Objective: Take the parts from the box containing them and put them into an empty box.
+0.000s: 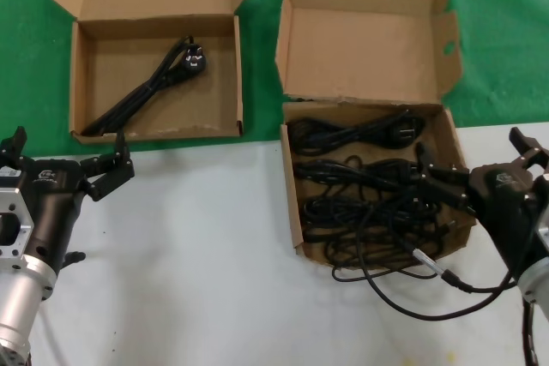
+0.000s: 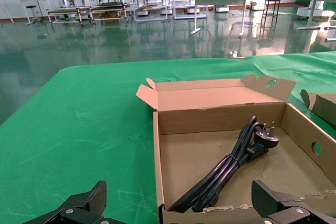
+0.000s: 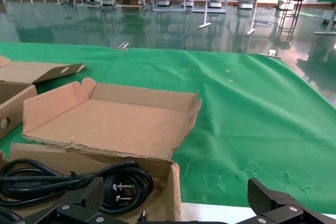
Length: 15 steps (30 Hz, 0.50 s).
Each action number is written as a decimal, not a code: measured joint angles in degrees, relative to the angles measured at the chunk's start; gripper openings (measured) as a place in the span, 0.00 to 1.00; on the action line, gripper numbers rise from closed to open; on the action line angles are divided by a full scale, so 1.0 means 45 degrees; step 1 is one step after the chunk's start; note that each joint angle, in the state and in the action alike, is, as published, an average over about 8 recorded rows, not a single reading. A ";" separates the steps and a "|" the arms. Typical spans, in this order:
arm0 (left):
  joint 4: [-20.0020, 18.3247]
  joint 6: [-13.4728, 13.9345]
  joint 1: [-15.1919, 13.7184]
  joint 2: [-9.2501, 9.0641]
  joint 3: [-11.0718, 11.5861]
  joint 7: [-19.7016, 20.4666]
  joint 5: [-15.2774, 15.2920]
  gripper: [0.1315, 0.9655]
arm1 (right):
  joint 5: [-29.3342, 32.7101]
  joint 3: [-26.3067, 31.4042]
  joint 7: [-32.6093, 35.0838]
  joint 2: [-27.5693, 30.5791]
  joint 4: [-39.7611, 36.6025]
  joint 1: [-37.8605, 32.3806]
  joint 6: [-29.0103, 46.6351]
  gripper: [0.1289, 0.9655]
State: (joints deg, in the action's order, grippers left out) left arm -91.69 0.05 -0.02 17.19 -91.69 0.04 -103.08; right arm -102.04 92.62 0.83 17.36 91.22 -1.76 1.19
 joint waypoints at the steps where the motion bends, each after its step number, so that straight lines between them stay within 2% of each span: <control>1: 0.0000 0.0000 0.0000 0.0000 0.0000 0.0000 0.0000 1.00 | 0.0000 0.0000 0.0000 0.0000 0.0000 0.0000 0.0000 1.00; 15: 0.0000 0.0000 0.0000 0.0000 0.0000 0.0000 0.0000 1.00 | 0.0000 0.0000 0.0000 0.0000 0.0000 0.0000 0.0000 1.00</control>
State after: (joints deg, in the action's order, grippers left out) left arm -91.69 0.05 -0.02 17.19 -91.69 0.04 -103.08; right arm -102.04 92.62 0.83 17.36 91.22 -1.76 1.19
